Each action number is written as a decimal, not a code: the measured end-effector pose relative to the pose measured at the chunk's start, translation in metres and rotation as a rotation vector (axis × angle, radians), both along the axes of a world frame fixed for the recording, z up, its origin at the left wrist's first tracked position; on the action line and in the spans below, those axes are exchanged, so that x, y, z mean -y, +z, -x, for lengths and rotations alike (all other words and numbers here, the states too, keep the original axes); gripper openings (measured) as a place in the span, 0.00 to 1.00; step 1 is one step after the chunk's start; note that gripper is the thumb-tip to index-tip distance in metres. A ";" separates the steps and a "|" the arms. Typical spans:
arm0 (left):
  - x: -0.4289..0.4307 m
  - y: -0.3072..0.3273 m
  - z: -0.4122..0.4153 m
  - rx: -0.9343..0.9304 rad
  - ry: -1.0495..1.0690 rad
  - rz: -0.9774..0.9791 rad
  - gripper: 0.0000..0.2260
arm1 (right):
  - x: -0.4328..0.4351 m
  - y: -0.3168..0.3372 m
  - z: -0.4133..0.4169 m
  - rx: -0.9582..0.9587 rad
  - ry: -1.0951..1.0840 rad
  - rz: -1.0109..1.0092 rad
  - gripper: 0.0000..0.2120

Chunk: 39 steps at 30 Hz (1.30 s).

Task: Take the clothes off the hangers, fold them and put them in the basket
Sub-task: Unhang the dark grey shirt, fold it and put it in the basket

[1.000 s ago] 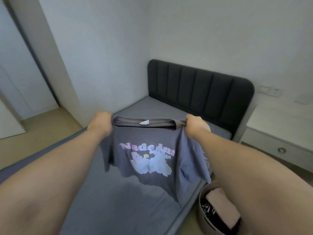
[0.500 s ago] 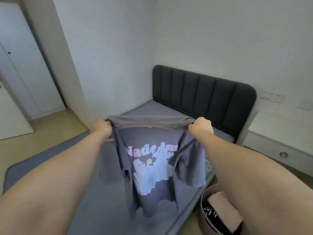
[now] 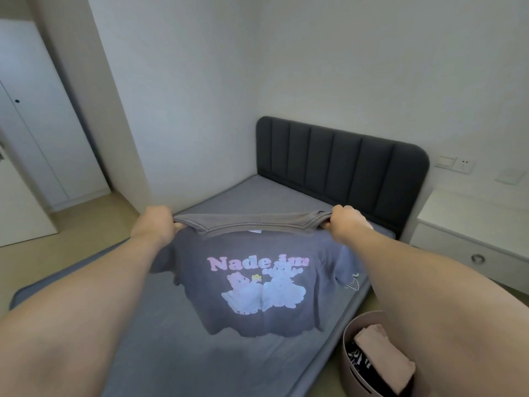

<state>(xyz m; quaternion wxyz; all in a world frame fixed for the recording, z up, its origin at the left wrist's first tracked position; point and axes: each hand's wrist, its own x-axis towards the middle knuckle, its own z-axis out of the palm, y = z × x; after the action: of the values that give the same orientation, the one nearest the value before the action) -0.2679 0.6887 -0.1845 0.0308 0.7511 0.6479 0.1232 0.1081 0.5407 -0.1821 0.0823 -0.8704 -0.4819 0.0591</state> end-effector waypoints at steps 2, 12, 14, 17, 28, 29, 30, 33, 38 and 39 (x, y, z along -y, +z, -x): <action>0.002 -0.001 0.002 0.010 -0.038 0.010 0.14 | 0.001 -0.002 0.002 -0.028 0.009 0.002 0.20; -0.001 -0.013 0.008 -0.102 0.085 0.059 0.21 | 0.005 -0.018 0.008 0.031 0.019 -0.007 0.15; -0.004 -0.013 0.009 -0.072 0.112 0.071 0.21 | 0.004 -0.022 0.009 -0.013 0.026 -0.026 0.11; -0.005 -0.013 0.011 -0.044 0.154 0.080 0.21 | 0.006 -0.025 0.013 -0.023 0.115 0.019 0.13; -0.007 -0.017 0.025 -0.019 0.209 0.090 0.21 | 0.013 -0.039 0.019 0.029 0.109 0.046 0.15; -0.007 -0.016 0.026 -0.021 0.209 0.092 0.21 | 0.013 -0.039 0.019 0.032 0.088 0.026 0.16; -0.007 -0.016 0.027 -0.022 0.207 0.091 0.20 | 0.014 -0.038 0.020 0.042 0.082 0.001 0.16; -0.007 -0.015 0.032 -0.025 0.205 0.087 0.20 | 0.016 -0.037 0.019 -0.040 0.051 -0.100 0.13; -0.009 -0.013 0.041 -0.015 0.218 0.092 0.21 | 0.016 -0.029 0.021 -0.246 -0.062 -0.275 0.04; -0.009 -0.012 0.041 -0.013 0.222 0.088 0.21 | 0.016 -0.026 0.025 -0.293 -0.089 -0.297 0.04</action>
<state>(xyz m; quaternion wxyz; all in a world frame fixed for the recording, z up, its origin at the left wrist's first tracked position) -0.3090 0.6972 -0.1970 0.0455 0.6735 0.7319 0.0925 0.0835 0.5246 -0.2081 0.2814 -0.8511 -0.4294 0.1097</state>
